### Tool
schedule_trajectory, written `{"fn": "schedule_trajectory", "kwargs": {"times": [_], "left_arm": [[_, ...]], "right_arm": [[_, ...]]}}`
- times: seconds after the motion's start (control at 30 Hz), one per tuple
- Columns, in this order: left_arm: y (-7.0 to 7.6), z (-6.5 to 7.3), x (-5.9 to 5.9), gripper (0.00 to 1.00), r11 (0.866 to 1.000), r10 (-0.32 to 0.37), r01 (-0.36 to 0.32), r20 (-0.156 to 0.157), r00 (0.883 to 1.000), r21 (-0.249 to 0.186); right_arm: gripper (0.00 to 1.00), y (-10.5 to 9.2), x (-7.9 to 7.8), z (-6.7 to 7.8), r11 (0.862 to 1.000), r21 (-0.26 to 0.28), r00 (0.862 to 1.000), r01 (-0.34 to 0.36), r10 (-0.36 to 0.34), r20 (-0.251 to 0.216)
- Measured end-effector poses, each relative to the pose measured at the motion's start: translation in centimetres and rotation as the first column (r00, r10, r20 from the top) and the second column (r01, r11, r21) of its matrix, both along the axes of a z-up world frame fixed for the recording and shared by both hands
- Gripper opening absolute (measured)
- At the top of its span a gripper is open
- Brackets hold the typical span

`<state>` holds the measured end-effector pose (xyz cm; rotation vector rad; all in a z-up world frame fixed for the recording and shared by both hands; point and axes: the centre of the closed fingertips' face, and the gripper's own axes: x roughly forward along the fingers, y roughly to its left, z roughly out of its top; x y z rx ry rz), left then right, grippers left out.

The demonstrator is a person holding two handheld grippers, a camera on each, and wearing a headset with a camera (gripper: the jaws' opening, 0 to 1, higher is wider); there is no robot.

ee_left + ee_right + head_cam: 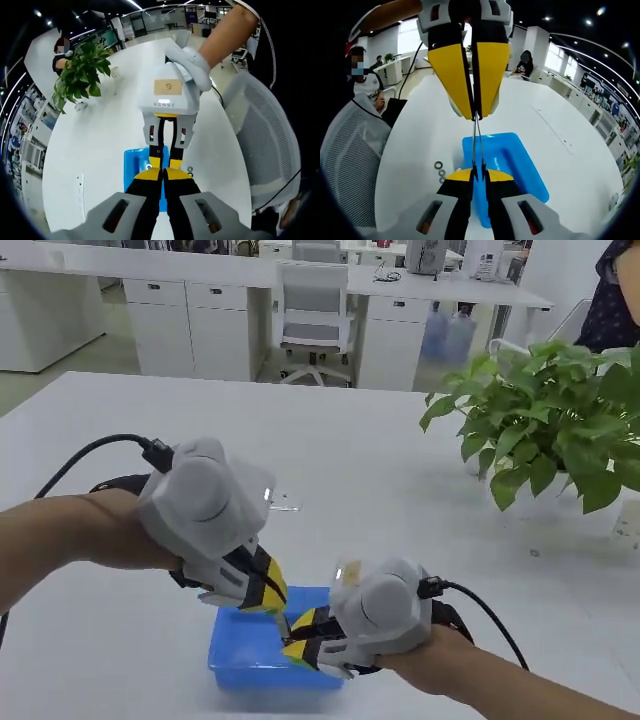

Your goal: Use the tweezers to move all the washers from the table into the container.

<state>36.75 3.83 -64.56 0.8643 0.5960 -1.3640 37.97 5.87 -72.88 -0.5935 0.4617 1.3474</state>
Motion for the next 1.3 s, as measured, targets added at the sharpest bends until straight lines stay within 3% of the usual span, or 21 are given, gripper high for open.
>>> {"fn": "schedule_trajectory", "kwargs": {"times": [0.3, 0.7, 1.3], "left_arm": [[1.5, -0.5, -1.4, 0.05, 1.000, 0.021, -0.020, -0.013, 1.000, 0.023], [2.9, -1.6, -3.8, 0.05, 0.999, 0.034, -0.032, -0.054, 0.998, 0.038], [4.2, -3.7, -5.6, 0.05, 0.997, 0.044, -0.038, -0.111, 0.993, 0.060]], "right_arm": [[0.11, 1.6, -1.7, -0.4, 0.999, 0.008, 0.999, -0.031, 0.031, -0.015], [0.11, 3.5, -4.3, -1.6, 0.997, 0.007, 0.996, -0.074, 0.075, -0.047], [0.11, 5.0, -6.6, -3.7, 0.994, 0.004, 0.989, -0.109, 0.109, -0.098]]}}
